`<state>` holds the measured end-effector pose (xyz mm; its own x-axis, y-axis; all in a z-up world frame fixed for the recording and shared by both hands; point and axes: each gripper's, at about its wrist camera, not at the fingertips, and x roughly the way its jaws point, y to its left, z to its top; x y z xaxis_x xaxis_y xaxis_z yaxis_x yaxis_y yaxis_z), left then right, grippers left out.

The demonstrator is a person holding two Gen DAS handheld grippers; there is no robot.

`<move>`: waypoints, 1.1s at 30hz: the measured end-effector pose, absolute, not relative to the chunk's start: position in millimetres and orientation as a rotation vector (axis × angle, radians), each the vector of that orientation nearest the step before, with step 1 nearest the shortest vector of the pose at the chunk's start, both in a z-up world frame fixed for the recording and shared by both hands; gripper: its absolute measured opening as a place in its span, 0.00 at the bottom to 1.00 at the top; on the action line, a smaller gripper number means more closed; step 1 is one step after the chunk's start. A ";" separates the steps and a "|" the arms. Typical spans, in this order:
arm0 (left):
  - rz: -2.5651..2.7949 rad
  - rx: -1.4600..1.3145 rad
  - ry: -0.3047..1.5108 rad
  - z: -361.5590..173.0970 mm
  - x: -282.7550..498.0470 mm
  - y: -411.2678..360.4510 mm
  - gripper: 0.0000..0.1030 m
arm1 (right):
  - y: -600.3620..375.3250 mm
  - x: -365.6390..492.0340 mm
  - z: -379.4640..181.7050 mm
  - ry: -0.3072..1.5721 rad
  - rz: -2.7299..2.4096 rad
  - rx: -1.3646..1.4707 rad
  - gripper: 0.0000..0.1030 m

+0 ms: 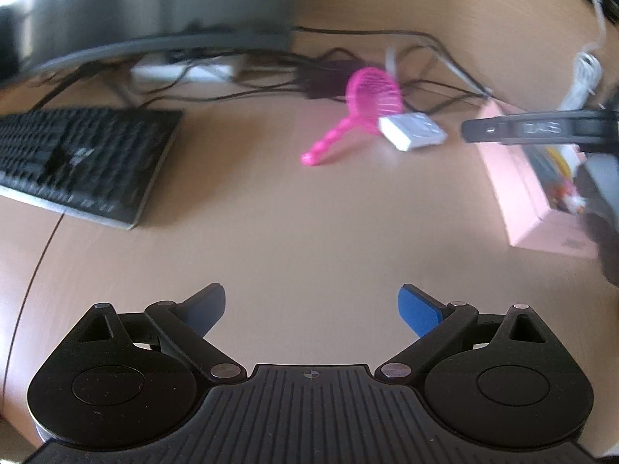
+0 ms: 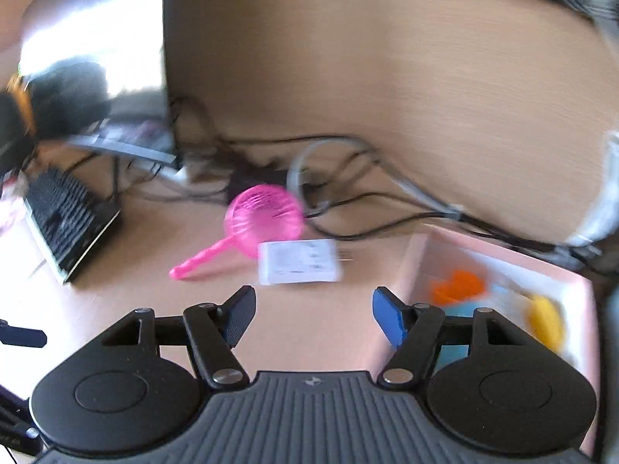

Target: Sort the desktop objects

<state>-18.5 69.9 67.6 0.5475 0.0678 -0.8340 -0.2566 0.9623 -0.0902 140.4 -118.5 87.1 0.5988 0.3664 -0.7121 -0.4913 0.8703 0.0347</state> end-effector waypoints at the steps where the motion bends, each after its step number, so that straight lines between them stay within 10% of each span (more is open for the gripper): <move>1: 0.212 -0.231 0.978 65.7 -20.7 76.1 0.96 | -108.0 152.9 81.1 0.813 0.503 -0.178 0.73; 20: 0.258 -0.299 1.005 48.3 -12.0 116.0 0.96 | -61.5 227.2 34.8 1.011 0.518 -0.323 0.79; 24: 0.210 -0.232 0.983 53.0 16.9 115.3 0.96 | -83.2 173.6 58.8 0.975 0.597 -0.293 0.53; 28: 0.142 -0.138 0.958 49.6 60.1 108.0 0.96 | -111.3 126.6 71.1 0.947 0.613 -0.259 0.76; 33: 0.025 0.030 0.909 42.7 126.0 73.7 0.96 | -159.1 96.6 83.1 0.959 0.516 -0.116 0.77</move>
